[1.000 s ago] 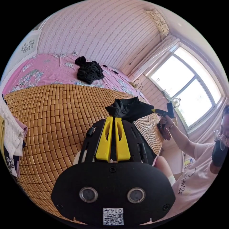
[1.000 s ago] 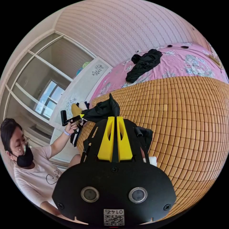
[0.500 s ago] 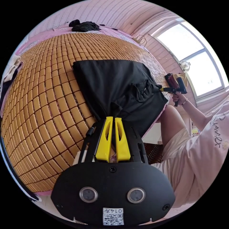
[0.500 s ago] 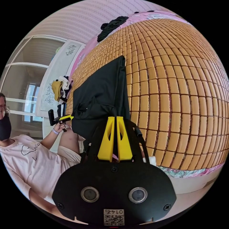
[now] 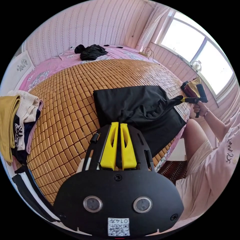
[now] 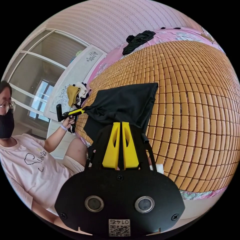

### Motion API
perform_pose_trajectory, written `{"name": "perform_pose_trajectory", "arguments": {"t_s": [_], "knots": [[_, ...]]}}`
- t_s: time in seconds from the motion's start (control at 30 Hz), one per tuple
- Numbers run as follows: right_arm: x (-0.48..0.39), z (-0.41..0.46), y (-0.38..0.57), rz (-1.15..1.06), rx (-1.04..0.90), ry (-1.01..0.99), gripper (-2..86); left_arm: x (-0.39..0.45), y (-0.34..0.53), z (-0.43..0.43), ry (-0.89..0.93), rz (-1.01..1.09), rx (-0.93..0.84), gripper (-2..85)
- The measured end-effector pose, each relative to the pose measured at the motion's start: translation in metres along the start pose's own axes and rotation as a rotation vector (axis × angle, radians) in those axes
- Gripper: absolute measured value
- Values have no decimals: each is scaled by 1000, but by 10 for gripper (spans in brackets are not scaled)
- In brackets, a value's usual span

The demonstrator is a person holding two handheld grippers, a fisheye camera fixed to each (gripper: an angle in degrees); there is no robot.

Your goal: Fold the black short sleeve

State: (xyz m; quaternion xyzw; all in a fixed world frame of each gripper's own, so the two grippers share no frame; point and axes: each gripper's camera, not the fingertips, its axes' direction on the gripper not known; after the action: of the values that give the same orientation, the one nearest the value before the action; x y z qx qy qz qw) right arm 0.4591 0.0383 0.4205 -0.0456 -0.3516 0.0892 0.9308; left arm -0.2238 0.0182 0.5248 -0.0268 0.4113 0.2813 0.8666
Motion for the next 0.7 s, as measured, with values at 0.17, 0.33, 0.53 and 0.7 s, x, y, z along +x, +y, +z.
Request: {"name": "perform_pose_trajectory", "arguments": {"t_s": [0.17,0.33,0.53,0.7], "knots": [[-1,21,25,48,-88,73,28,-3,36,-5,48,-124,16,3],[15,53,40,128,-234,158,61,-9,74,25,-17,-241,-178,21],[-30,72,6,-74,-135,135,73,23,56,8,-61,-107,-99,37],[-47,142,-23,-124,-188,125,96,58,10,56,-1,-9,-61,79]]}}
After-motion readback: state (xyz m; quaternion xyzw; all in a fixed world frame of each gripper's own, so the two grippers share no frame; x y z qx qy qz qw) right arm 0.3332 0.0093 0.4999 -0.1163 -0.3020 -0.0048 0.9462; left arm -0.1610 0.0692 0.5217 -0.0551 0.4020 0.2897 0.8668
